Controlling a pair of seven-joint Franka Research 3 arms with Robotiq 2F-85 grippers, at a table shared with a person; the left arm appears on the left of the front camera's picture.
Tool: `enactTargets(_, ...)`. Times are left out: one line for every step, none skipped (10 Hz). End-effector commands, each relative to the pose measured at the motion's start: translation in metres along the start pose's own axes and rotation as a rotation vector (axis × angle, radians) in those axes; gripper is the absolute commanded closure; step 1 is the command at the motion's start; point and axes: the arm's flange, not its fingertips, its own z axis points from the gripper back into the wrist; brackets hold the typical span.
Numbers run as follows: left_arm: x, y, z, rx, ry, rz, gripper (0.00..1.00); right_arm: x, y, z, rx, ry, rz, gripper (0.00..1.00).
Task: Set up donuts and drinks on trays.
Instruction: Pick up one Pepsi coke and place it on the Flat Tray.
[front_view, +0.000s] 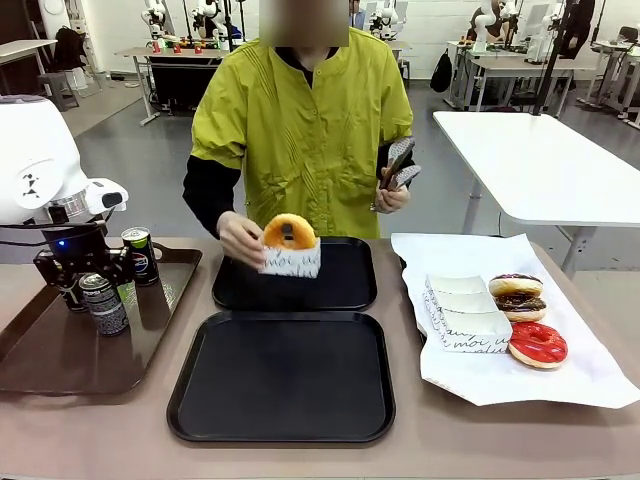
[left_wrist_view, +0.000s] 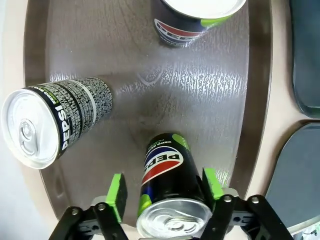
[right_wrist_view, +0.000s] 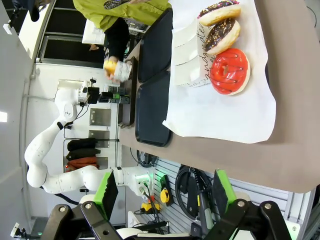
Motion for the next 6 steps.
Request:
enactTargets(0.003, -0.0024, 0.0007, -0.013, -0.004, -0.007, 1.0, -0.0005, -0.0009, -0.001, 0.019, -0.006, 0.012, 0.0)
enactTargets(0.0043, -0.003, 0.0011, -0.012, -0.004, -0.008, 1.0, -0.0005, -0.0009, -0.001, 0.019, -0.006, 0.012, 0.0)
enactTargets(0.0015, -0.0028, 0.0003, -0.011, -0.004, -0.002, 0.8, -0.0005, -0.0009, -0.001, 0.019, -0.006, 0.012, 0.0)
enactTargets(-0.0018, -0.0019, 0.0004, -0.01, -0.006, 0.001, 0.9, -0.0005, -0.0009, -0.001, 0.019, -0.006, 0.012, 0.0)
enactTargets(-0.0021, -0.0019, 0.0024, -0.007, -0.007, 0.001, 1.0, -0.0005, -0.0009, -0.001, 0.019, -0.006, 0.012, 0.0)
enactTargets(0.0015, -0.0026, 0.0075, -0.001, -0.003, 0.001, 1.0, -0.0005, -0.0009, -0.001, 0.019, -0.006, 0.012, 0.0)
